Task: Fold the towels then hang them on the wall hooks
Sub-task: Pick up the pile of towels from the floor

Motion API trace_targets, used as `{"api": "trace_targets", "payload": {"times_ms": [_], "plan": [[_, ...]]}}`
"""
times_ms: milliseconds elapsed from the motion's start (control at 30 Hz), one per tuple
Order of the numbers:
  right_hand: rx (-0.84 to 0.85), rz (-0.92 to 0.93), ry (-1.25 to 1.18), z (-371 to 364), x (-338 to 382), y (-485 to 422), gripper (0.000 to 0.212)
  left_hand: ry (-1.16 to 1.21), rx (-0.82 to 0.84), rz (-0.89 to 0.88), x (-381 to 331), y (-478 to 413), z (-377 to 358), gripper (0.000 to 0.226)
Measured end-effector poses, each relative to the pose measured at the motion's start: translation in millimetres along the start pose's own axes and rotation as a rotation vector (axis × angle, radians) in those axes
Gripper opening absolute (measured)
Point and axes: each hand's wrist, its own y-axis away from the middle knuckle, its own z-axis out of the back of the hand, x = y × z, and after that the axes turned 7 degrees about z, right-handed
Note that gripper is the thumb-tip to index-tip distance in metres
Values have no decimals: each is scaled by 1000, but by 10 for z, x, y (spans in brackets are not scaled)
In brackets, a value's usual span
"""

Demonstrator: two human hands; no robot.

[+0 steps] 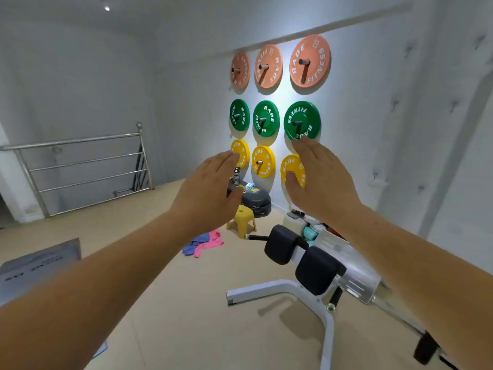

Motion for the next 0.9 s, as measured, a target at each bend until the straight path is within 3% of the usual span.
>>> {"api": "trace_targets", "payload": {"times_ms": [200, 433, 667, 900], "plan": [[191, -177, -208, -793, -302, 218, 48, 100, 80, 74, 212, 115, -866, 63], [412, -278, -435, -2559, -261, -118, 37, 147, 248, 313, 1431, 142, -2044, 62], [551, -416, -552, -4445, -254, -1113, 34, 217, 433, 509, 3034, -680, -3136, 62], [666, -591, -615, -5849, -661, -1995, 33, 342, 581, 634, 4093, -1804, -4066, 66]]}}
